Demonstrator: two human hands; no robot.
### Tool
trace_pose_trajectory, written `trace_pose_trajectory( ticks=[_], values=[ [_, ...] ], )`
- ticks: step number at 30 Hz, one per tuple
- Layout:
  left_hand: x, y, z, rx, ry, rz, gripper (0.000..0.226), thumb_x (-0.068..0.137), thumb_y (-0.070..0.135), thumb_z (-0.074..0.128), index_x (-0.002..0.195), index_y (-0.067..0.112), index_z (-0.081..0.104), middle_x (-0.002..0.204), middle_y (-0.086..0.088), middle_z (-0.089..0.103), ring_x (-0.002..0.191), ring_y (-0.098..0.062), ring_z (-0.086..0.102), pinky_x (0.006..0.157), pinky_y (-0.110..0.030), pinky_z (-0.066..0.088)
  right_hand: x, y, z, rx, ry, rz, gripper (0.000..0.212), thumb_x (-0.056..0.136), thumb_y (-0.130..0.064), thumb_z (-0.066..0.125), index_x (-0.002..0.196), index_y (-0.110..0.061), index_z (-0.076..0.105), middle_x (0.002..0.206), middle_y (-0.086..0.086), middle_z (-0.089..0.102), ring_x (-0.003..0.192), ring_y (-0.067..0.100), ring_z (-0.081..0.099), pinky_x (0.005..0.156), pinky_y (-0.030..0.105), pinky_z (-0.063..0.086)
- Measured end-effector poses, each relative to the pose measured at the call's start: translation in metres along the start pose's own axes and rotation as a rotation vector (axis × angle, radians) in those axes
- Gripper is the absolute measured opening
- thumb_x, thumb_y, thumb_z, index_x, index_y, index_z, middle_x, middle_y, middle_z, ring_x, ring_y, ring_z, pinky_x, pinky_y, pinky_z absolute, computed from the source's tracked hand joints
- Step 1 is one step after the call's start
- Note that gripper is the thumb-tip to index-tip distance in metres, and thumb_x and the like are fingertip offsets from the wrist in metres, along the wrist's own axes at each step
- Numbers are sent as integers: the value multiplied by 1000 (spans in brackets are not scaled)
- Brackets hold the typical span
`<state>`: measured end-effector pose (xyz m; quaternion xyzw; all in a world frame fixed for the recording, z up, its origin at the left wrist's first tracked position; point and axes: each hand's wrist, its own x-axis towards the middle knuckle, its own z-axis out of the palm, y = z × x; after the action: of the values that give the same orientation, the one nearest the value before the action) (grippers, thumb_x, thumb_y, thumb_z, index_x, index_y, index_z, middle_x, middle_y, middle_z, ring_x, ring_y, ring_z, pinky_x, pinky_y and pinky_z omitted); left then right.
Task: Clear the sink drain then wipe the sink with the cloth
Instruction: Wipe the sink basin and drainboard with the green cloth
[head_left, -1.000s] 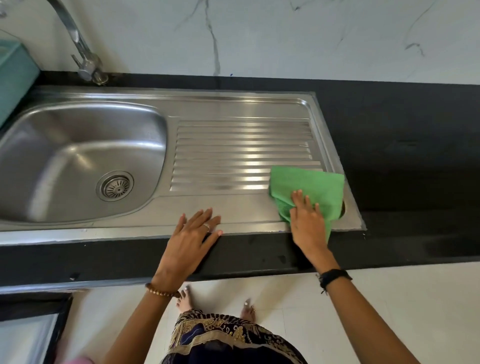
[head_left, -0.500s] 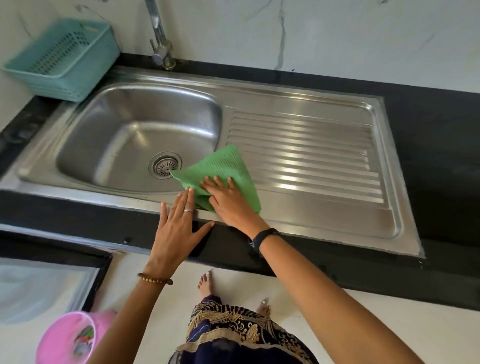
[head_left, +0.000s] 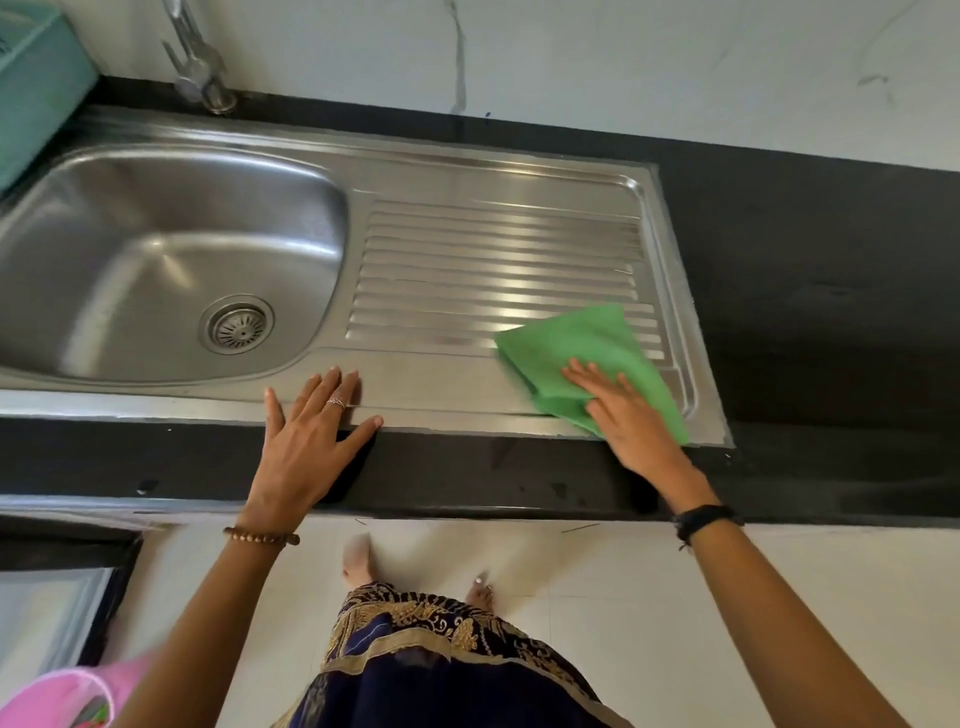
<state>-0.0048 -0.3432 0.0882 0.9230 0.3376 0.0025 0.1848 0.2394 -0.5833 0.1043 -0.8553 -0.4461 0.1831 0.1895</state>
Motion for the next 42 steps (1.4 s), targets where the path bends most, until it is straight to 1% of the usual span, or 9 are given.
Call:
trace_pose_trajectory(
  ticks=[5, 11, 15, 20, 29, 32, 35, 38, 42],
  values=[
    [-1, 6, 3, 46, 1, 13, 64, 90, 54, 27, 147, 25, 19, 157, -2, 15, 146, -19, 9, 114, -53, -11, -23, 27, -6, -58, 142, 187, 45, 100, -8, 34, 144, -19, 34, 153, 1, 31, 144, 19, 22, 119, 40, 6],
    [-3, 3, 1, 30, 8, 30, 61, 93, 49, 34, 147, 24, 20, 157, -2, 17, 145, -19, 12, 116, -50, -9, -22, -3, 20, 12, 397, 457, 41, 101, -9, 31, 140, -13, 43, 146, 12, 43, 139, 30, 33, 118, 48, 4],
    [-4, -8, -3, 8, 22, 14, 60, 93, 47, 36, 147, 23, 21, 157, -2, 16, 146, -19, 10, 116, -48, -9, -16, -38, 38, -73, 299, 399, 43, 101, -12, 30, 142, -16, 39, 150, 7, 37, 142, 27, 28, 116, 53, 3],
    [-11, -40, -17, -5, 30, -31, 58, 94, 44, 37, 146, 22, 24, 157, -3, 17, 146, -19, 8, 117, -48, -9, 10, -105, 64, -116, 104, 194, 45, 102, -17, 27, 147, -20, 29, 156, 2, 26, 145, 22, 19, 118, 50, 3],
    [-31, -117, -59, 8, 66, -161, 56, 95, 40, 38, 146, 22, 23, 157, -2, 16, 146, -17, 7, 116, -46, -7, 77, -238, 124, -171, -118, -120, 46, 102, -17, 27, 147, -9, 25, 155, 10, 27, 145, 24, 20, 117, 53, 8],
    [-30, -145, -74, -9, 55, -184, 56, 96, 39, 38, 146, 22, 23, 157, -2, 15, 146, -17, 6, 116, -46, -7, 97, -274, 137, -225, -141, -238, 44, 100, -22, 33, 142, -9, 37, 148, 9, 41, 136, 24, 36, 112, 48, 23],
    [-24, -172, -87, -21, 39, -187, 57, 96, 41, 37, 147, 24, 20, 158, 0, 12, 146, -16, 2, 116, -44, -9, 121, -288, 132, -271, -86, -235, 50, 92, -50, 38, 128, -19, 56, 124, 4, 64, 114, 25, 51, 92, 43, 38],
    [-21, -191, -97, -17, 5, -187, 57, 96, 41, 36, 148, 25, 16, 158, 0, 9, 146, -16, 1, 117, -44, -9, 130, -272, 127, -466, -204, -292, 67, 84, -71, 31, 141, -36, 35, 138, 2, 46, 121, 24, 38, 97, 44, 28],
    [-26, -206, -108, 117, -127, -174, 59, 96, 46, 19, 149, 25, 3, 159, -3, -6, 146, -20, -10, 117, -51, -6, 138, -253, 130, -485, -332, -272, 64, 89, -68, 21, 146, -48, -1, 160, -7, 5, 147, 20, 3, 116, 56, -1]
  ],
)
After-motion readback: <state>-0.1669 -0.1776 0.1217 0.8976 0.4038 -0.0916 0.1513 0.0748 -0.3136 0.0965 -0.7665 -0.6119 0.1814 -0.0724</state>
